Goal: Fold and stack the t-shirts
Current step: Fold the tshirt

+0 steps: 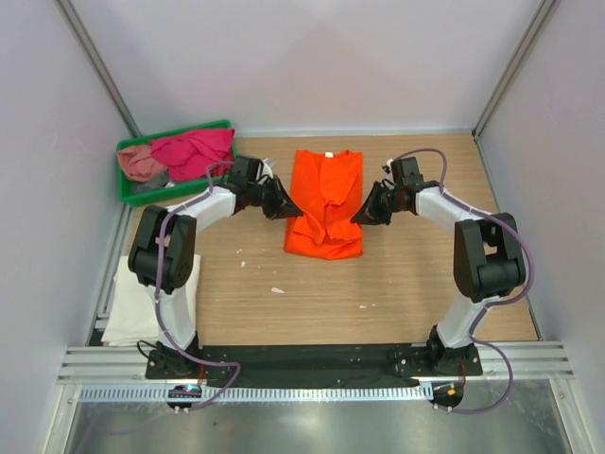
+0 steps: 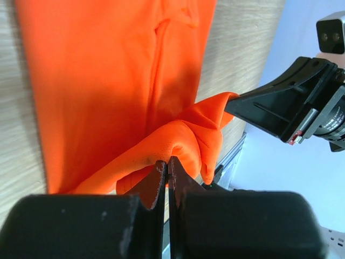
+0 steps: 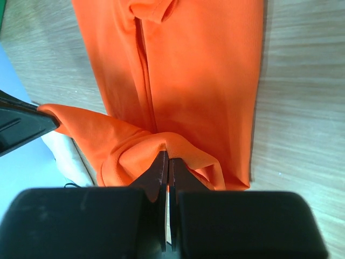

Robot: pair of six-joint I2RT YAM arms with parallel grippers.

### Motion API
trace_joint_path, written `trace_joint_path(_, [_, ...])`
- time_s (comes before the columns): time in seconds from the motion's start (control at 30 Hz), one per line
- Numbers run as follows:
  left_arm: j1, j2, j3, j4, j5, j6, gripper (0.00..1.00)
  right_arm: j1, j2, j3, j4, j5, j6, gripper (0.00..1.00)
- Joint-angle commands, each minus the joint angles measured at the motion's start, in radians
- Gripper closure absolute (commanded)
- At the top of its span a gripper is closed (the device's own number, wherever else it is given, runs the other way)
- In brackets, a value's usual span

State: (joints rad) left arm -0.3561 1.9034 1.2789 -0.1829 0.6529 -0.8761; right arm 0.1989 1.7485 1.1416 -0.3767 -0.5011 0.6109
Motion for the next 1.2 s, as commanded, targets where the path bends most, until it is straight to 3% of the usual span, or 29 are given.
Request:
trace_joint_path(0.0, [0.032, 0.022, 0.04, 0.01, 0.044, -0.003, 1.0, -0.012, 0.035, 0.064, -0.022, -0.034, -0.04, 0.99])
trace_joint_path(0.9, [0.088, 0.243, 0.243, 0.003, 0.027, -0.047, 1.0, -0.05, 0.235, 0.202, 0.038, -0.043, -0.022, 0.99])
trace_joint_path(1.0, [0.089, 0.269, 0.266, -0.006, 0.01, -0.041, 0.93, -0.059, 0.267, 0.217, 0.053, -0.05, -0.02, 0.98])
trace_joint_path(1.03, [0.089, 0.273, 0.273, -0.012, 0.002, -0.034, 0.85, -0.061, 0.288, 0.225, 0.061, -0.05, -0.019, 0.97])
trace_joint_path(1.1, [0.092, 0.29, 0.31, -0.041, -0.019, -0.018, 0.79, -0.065, 0.307, 0.262, 0.055, -0.044, -0.025, 0.9])
trace_joint_path(1.13, [0.091, 0.295, 0.333, -0.068, -0.036, 0.029, 0.71, -0.072, 0.316, 0.282, 0.027, -0.04, -0.031, 0.85])
trace_joint_path(1.17, [0.091, 0.296, 0.39, -0.139, -0.05, 0.054, 0.66, -0.073, 0.313, 0.315, 0.01, -0.024, -0.04, 0.75])
